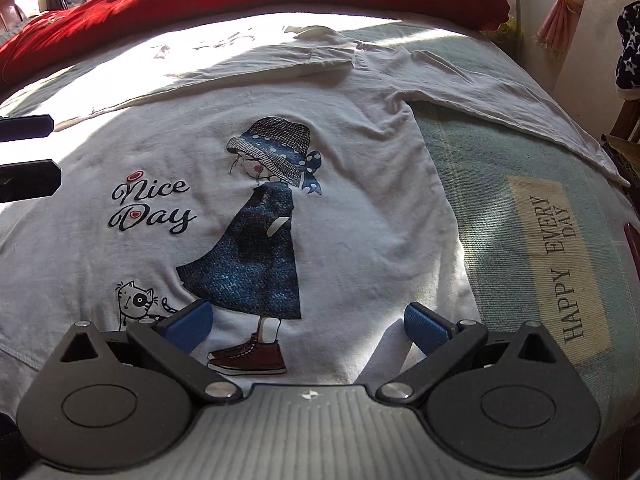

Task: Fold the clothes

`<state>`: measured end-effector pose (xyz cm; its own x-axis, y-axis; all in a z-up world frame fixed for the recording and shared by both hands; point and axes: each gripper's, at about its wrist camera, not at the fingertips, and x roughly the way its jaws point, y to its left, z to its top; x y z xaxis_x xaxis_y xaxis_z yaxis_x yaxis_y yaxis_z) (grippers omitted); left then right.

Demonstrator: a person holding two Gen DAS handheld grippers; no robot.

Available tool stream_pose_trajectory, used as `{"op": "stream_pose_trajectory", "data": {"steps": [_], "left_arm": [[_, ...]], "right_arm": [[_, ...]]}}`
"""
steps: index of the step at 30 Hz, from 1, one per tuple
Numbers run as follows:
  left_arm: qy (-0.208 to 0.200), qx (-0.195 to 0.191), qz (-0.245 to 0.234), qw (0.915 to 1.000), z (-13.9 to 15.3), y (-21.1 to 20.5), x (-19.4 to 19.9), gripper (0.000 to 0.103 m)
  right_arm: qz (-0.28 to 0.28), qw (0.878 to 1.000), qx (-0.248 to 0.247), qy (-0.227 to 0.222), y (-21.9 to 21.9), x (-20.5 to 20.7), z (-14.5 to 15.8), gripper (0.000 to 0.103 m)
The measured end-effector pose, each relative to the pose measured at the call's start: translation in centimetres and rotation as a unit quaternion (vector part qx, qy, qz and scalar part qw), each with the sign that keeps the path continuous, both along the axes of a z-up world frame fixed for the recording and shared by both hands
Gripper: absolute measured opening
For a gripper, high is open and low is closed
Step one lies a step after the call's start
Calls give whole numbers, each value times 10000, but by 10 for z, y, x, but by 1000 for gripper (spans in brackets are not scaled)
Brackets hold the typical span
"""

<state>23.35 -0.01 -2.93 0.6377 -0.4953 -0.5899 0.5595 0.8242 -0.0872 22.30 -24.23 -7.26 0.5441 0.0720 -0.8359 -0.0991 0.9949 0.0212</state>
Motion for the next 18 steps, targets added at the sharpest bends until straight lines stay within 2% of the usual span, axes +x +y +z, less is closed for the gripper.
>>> {"op": "stream_pose_trajectory", "data": {"steps": [5,8,14,18], "left_arm": [[20,13,-43,10000,-2,-3,1,102],[25,34,-20,10000,-4,-4,4,102],[168,160,53,9997,-14,-7,13,102],[194,175,51,9996,-19,-10,16,102]], "right_arm": [[-41,9996,223,-157,-4,-3,13,103],[19,9978,612,-257,-3,4,20,103],[-9,9951,985,-120,-13,7,0,103],[-275,9902,1353,-218,-35,2,8,103]]}}
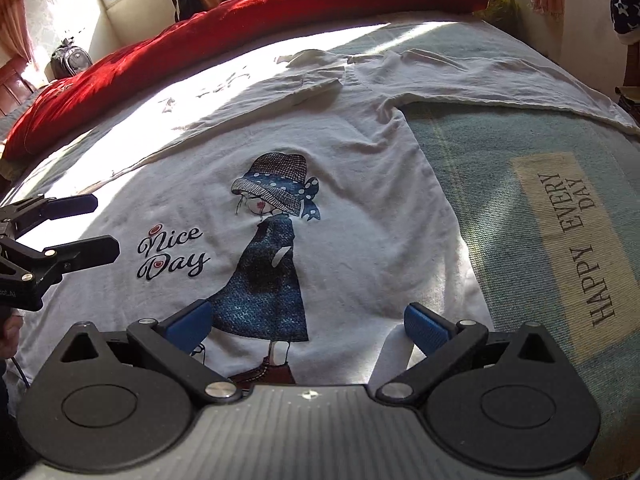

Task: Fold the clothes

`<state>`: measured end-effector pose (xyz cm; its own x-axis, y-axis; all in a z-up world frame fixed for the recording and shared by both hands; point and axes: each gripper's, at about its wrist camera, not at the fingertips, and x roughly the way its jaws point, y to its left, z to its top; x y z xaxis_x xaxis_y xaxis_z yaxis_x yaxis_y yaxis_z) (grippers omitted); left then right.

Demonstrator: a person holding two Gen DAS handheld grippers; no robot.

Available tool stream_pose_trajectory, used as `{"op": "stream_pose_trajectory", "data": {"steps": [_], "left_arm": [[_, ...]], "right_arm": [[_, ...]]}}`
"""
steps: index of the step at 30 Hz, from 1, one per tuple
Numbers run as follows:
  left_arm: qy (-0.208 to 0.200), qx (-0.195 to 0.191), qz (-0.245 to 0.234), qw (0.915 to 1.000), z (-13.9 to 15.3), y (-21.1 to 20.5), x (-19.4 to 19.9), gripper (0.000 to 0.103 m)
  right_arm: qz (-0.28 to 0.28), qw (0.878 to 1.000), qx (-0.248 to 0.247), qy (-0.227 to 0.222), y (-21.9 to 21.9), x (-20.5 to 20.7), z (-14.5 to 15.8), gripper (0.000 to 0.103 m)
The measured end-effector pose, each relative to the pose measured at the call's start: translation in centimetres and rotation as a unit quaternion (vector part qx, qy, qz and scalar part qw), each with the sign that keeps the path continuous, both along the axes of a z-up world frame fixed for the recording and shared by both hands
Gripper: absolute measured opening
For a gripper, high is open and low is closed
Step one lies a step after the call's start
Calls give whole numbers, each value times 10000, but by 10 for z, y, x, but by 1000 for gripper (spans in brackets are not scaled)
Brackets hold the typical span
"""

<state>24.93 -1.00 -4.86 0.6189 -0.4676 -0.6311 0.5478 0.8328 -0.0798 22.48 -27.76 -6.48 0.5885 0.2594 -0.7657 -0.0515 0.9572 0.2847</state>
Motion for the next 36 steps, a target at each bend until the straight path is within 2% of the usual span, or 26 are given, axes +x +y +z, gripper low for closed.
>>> {"op": "stream_pose_trajectory", "data": {"steps": [6,8,14,21,27,30,36], "left_arm": [[-29,-20,-58,10000,-2,-4,1,102],[-51,-28,-59,10000,-2,-5,1,102],[13,5,28,10000,-9,-4,9,102],[185,111,160,9996,-25,-5,22,102],[213,20,184,9996,-28,-3,25,102],[198,4,204,9996,-28,-3,26,102],[167,19,213,9996,-30,-5,27,102]], "right_arm": [[-584,9921,1012,-462,-65,19,23,103],[-832,9857,1343,-593,-92,29,27,103],[-1396,9620,2235,-713,-171,63,16,103],[-2530,9167,2932,-988,-256,100,-13,103],[-3225,8810,3335,-932,-297,135,-53,103],[-3307,8724,3461,-987,-306,148,-62,103],[-3300,8762,3305,-1186,-308,164,-66,103]]}}
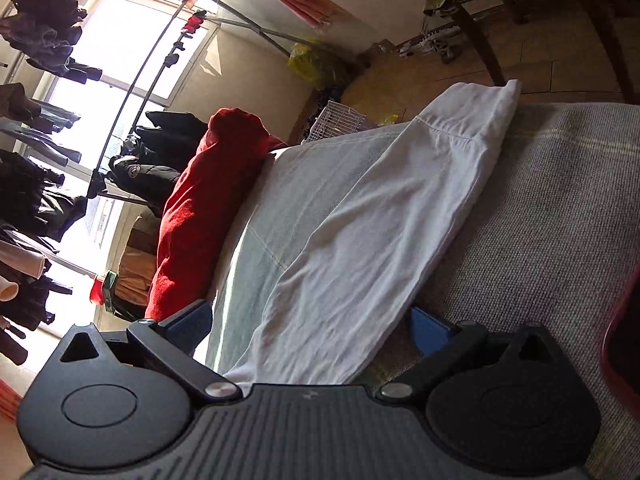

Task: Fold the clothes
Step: 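Lower the right gripper onto the white sleeve at the bed edge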

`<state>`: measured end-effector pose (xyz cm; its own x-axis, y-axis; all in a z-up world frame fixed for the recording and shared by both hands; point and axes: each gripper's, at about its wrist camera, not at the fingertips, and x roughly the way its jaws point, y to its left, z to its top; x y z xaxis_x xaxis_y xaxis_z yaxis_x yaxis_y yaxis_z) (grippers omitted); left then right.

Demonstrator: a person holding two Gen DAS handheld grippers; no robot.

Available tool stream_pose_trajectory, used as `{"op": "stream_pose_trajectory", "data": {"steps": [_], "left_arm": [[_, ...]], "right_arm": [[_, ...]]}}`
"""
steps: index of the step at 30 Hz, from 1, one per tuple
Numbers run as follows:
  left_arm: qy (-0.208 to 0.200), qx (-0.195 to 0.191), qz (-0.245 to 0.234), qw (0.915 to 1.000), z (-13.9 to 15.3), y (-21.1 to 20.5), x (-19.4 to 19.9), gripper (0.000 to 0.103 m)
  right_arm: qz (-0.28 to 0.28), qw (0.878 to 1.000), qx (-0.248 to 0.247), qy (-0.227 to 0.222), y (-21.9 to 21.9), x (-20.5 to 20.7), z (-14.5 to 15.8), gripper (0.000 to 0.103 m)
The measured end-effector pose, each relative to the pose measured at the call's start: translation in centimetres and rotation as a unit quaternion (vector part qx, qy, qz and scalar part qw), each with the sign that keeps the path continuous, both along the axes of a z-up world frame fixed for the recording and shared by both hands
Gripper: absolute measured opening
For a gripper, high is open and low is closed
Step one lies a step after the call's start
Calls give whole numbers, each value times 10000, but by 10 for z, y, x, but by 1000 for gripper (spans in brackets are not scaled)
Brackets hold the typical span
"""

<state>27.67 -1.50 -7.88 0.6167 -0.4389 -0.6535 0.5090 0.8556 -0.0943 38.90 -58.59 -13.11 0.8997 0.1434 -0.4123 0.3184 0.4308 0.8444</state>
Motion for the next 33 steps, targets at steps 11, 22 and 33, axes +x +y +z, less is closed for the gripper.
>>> {"op": "stream_pose_trajectory", "data": {"steps": [11,22,33], "left_arm": [[-8,-68,8,10000,-2,3,3,102],[-24,-109,17,9999,-3,5,3,102],[48,47,2,10000,3,6,1,102]], "right_arm": [[-328,9985,-108,-427,-13,27,-8,103],[-494,9947,-156,-885,-22,36,-14,103],[101,9909,17,-1340,2,33,19,103]]}}
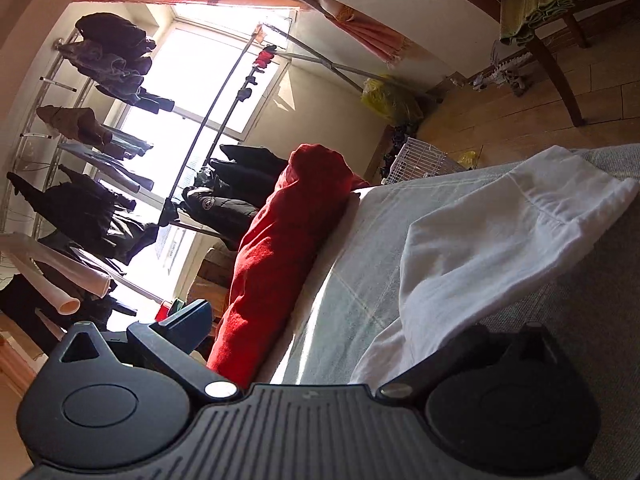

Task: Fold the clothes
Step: 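Lower the right gripper onto the white sleeve at the bed edge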

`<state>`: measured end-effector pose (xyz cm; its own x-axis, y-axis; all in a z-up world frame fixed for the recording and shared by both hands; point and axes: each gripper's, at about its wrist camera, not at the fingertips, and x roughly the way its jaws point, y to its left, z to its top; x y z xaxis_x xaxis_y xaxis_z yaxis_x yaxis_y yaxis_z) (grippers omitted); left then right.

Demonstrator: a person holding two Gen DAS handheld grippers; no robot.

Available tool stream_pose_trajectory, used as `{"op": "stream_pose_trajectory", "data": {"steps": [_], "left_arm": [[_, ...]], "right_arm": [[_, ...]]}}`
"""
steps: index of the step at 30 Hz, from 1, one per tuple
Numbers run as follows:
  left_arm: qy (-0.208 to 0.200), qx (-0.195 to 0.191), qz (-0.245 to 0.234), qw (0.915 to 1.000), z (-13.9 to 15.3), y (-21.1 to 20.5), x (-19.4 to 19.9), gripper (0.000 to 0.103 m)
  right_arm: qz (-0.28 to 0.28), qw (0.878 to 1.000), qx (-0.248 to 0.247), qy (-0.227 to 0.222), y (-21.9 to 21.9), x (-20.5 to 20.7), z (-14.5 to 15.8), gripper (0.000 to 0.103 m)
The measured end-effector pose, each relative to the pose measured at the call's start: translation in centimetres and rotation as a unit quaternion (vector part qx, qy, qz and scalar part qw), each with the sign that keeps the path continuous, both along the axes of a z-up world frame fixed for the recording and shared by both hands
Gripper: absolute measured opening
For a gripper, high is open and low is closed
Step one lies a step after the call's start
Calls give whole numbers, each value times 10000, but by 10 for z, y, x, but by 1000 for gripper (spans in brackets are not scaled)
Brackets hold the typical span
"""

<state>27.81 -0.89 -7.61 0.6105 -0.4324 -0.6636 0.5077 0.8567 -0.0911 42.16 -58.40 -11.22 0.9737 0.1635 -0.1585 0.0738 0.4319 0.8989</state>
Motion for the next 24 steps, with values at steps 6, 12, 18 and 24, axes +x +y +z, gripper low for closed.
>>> {"op": "stream_pose_trajectory", "data": {"steps": [6,12,18,24], "left_arm": [[-25,222,8,9998,19,13,1,102],[-318,324,43,9990,28,25,-5,102],[-383,504,-121,9979,30,27,-10,102],[-309,474,-350,9978,31,30,-16,102]], "right_arm": [[551,9985,-53,37,37,8,30,103],[991,9946,-288,87,80,13,60,103],[1378,9896,-363,169,123,23,78,103],[1893,9798,-593,247,177,41,92,103]]}}
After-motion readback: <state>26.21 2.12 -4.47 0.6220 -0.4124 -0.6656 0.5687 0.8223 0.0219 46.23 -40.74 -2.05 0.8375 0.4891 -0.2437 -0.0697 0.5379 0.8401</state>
